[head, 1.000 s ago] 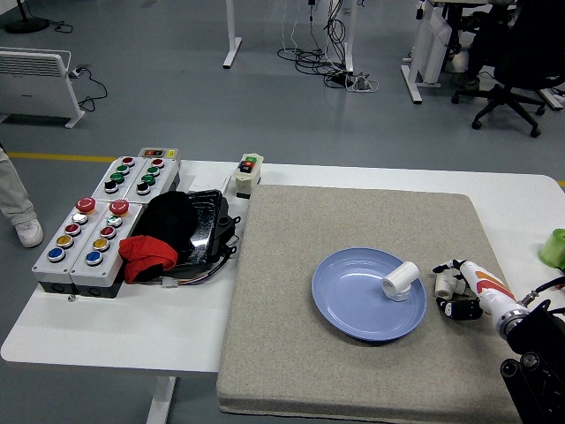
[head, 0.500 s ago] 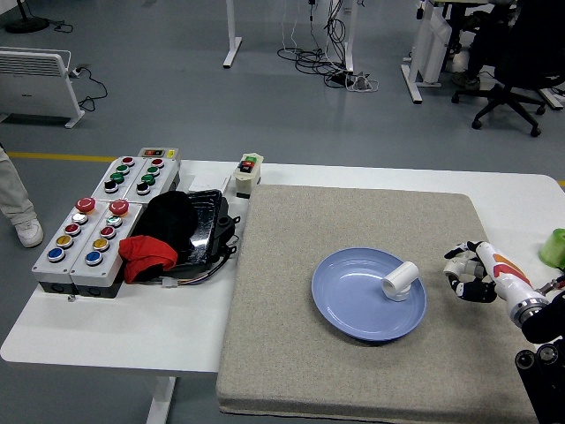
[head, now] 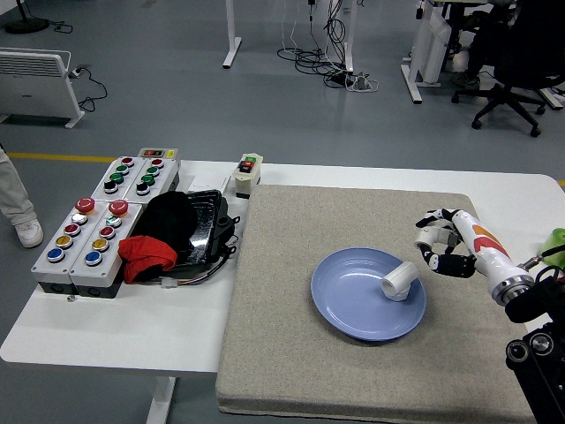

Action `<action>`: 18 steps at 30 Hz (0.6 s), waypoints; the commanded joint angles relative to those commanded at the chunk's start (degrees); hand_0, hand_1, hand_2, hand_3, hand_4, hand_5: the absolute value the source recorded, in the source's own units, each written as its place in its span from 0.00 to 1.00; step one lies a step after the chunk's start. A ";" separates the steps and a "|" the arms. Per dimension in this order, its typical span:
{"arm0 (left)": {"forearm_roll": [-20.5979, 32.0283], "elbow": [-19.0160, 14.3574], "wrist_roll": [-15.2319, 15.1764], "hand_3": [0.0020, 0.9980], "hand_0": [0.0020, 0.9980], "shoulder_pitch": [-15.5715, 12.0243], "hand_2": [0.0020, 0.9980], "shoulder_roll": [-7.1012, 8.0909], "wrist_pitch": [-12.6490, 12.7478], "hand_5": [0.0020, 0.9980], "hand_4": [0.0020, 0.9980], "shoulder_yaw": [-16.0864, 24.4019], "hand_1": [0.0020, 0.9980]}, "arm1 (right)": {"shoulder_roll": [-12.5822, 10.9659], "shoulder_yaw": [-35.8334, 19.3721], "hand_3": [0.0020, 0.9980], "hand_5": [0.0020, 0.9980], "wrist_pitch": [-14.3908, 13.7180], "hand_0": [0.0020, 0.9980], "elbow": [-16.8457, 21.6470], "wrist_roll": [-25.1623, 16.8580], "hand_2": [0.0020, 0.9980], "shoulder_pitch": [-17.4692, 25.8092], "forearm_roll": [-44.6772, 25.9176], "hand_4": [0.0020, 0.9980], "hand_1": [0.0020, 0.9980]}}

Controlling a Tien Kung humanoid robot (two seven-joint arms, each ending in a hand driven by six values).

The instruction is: Pick pipe place plate twice

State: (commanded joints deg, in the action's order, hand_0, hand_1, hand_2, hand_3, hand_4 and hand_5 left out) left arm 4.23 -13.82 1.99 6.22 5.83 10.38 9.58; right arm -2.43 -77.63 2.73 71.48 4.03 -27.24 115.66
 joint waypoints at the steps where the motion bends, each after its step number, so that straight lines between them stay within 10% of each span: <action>1: -0.01 0.01 0.01 0.59 0.62 -0.01 0.53 0.02 0.01 1.00 0.27 0.03 0.59 | -0.07 1.52 0.59 0.04 0.14 0.38 0.78 0.22 0.52 -0.15 -0.92 0.44 0.48; 11: -0.47 0.01 0.10 0.59 0.62 0.10 0.53 0.14 0.18 1.00 0.27 0.32 0.59 | 1.03 12.79 0.60 0.04 3.07 0.43 -3.31 -4.91 0.52 -2.11 -5.00 0.45 0.50; 12: -0.41 0.01 0.08 0.59 0.62 0.12 0.53 0.13 0.19 1.00 0.27 0.30 0.59 | 1.13 13.56 0.64 0.05 3.23 0.81 -3.94 -5.27 0.62 -2.32 -3.95 0.49 0.69; 17: -0.30 0.01 0.05 0.59 0.62 0.23 0.53 0.16 0.22 1.00 0.27 0.25 0.59 | 1.59 15.84 0.64 0.05 4.29 0.81 -5.77 -6.35 0.62 -3.33 -0.30 0.49 0.69; 18: -0.13 0.02 0.00 0.59 0.62 0.30 0.53 0.15 0.23 1.00 0.27 0.14 0.59 | 1.72 16.22 0.73 0.08 4.92 1.00 -6.18 -6.13 0.89 -3.52 0.60 0.58 0.89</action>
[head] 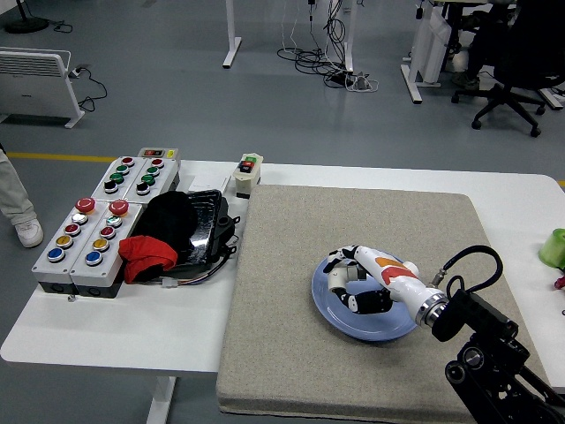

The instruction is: Pick pipe place plate twice

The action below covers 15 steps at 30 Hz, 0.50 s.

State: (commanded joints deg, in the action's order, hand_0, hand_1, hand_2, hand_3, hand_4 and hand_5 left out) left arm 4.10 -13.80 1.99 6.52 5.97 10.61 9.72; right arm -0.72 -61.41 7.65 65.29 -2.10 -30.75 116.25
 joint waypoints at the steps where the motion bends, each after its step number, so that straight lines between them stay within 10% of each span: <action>1: 0.04 0.00 -0.01 0.59 0.62 0.02 0.53 0.00 0.00 1.00 0.27 -0.03 0.59 | 0.03 0.10 0.73 0.08 0.16 1.00 -0.11 0.06 0.89 -0.05 0.24 0.58 0.89; 15: 0.39 0.04 -0.12 0.59 0.62 -0.15 0.52 0.03 0.06 1.00 0.27 -0.19 0.59 | 0.25 -0.81 0.87 0.14 0.46 1.00 -0.03 1.35 1.00 0.46 6.59 0.70 0.96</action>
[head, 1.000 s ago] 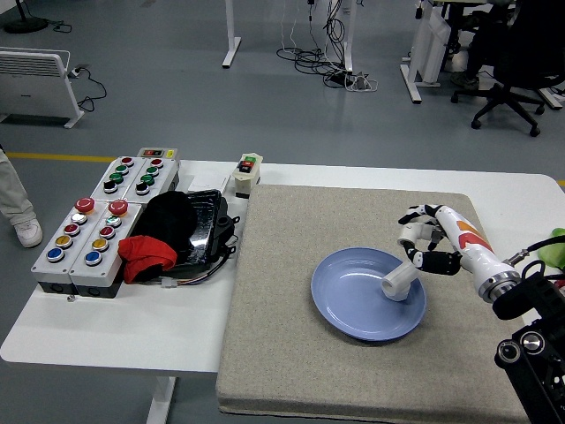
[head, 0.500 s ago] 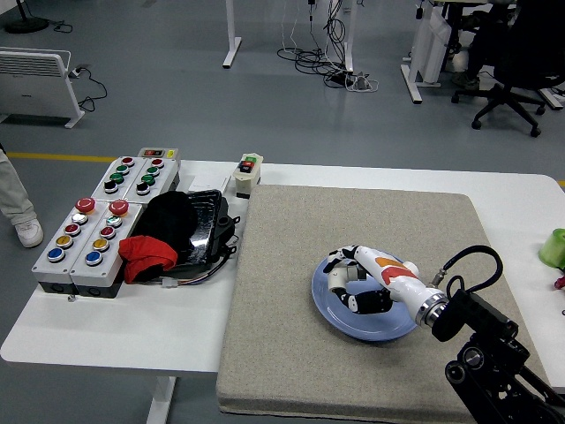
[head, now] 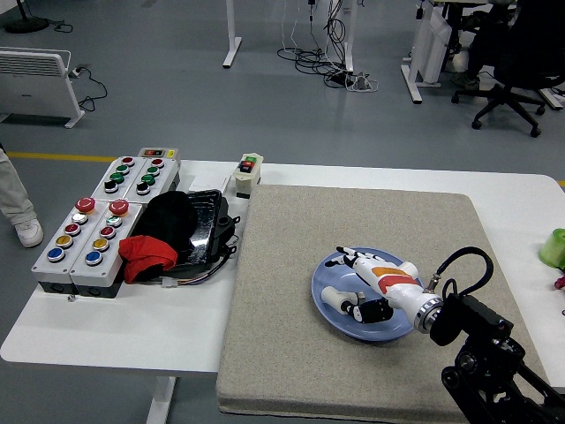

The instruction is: Pick pipe place plate twice

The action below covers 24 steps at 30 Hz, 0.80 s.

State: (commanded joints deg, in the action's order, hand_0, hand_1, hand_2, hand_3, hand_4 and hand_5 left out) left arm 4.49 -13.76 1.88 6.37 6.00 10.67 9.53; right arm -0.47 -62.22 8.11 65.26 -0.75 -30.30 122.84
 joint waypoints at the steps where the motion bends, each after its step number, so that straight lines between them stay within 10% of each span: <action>1: 0.01 0.00 0.01 0.59 0.62 -0.04 0.52 -0.01 0.00 1.00 0.27 0.02 0.59 | -0.02 -0.31 0.87 0.14 -0.31 1.00 0.35 -0.05 1.00 0.12 0.40 0.70 0.96; 14: -2.07 -0.05 0.64 0.59 0.62 -0.11 0.52 0.07 0.06 1.00 0.27 1.18 0.59 | -0.84 -5.43 0.84 0.14 2.36 1.00 5.56 1.88 1.00 2.84 1.01 0.68 0.95; 24: -2.79 -0.06 0.85 0.59 0.62 -0.32 0.52 0.10 0.11 1.00 0.27 1.65 0.59 | -0.46 -9.19 0.83 0.13 -2.39 1.00 7.08 2.64 1.00 4.34 -2.72 0.65 0.94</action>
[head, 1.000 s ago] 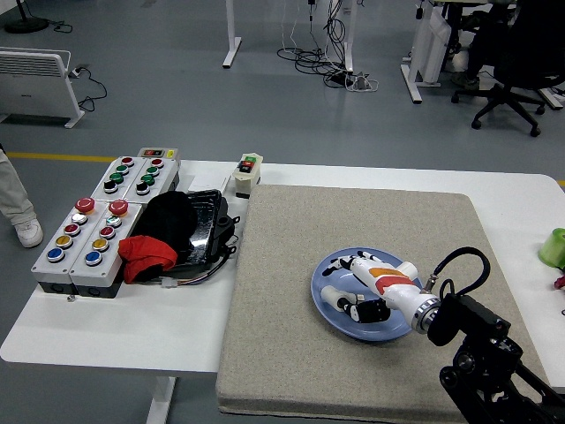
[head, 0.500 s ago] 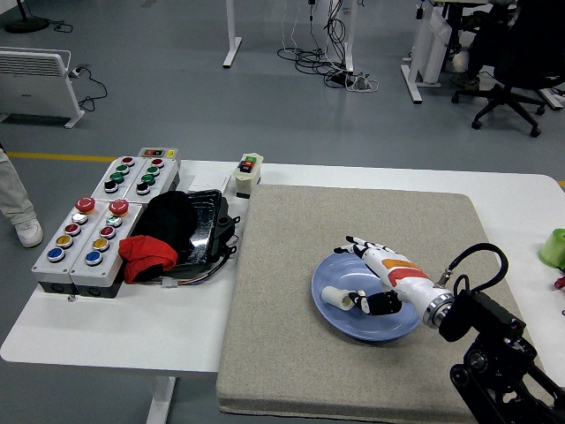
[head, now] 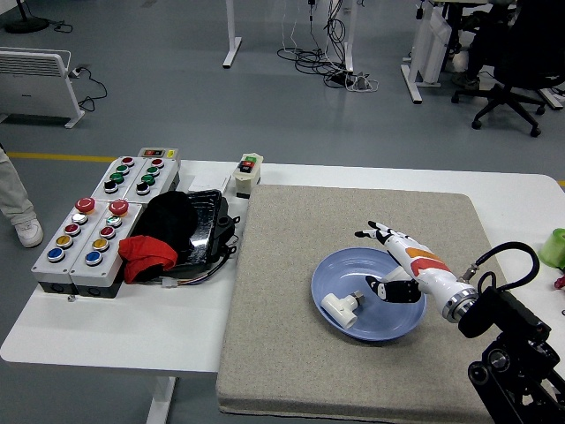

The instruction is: Pick pipe place plate twice

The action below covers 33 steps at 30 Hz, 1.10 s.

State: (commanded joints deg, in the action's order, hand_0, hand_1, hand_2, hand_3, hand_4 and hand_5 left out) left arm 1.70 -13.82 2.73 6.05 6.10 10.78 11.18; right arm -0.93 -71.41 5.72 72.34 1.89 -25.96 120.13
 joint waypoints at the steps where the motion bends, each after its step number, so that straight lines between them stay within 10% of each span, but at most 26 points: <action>1: 0.19 -0.01 -0.08 0.59 0.62 -0.02 0.52 0.03 -0.02 1.00 0.27 -0.12 0.59 | 0.27 -0.92 0.83 0.13 -1.85 1.00 -0.18 0.50 1.00 0.30 -2.31 0.65 0.94; 14: 0.23 -0.02 -0.01 0.59 0.62 -0.10 0.52 -0.03 -0.03 1.00 0.27 -0.11 0.59 | 0.93 -7.97 0.87 0.25 -12.82 0.94 4.35 2.88 0.97 3.31 -32.56 0.64 0.89; 15: 0.17 -0.02 0.02 0.59 0.62 -0.10 0.52 -0.03 -0.03 1.00 0.27 -0.08 0.59 | 0.93 -9.54 0.85 0.41 -13.10 0.91 4.56 3.27 0.93 3.42 -35.17 0.63 0.86; 33: -0.13 0.02 0.09 0.59 0.62 0.04 0.52 -0.12 -0.08 1.00 0.27 -0.11 0.59 | 0.93 -23.08 0.85 0.56 -11.96 0.89 5.60 2.98 0.90 7.53 -78.75 0.59 0.84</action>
State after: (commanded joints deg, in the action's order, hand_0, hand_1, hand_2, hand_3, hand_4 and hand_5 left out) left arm 1.57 -13.79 2.82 6.10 5.98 10.70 11.07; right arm 0.00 -94.49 -6.25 77.94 4.87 -18.44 41.38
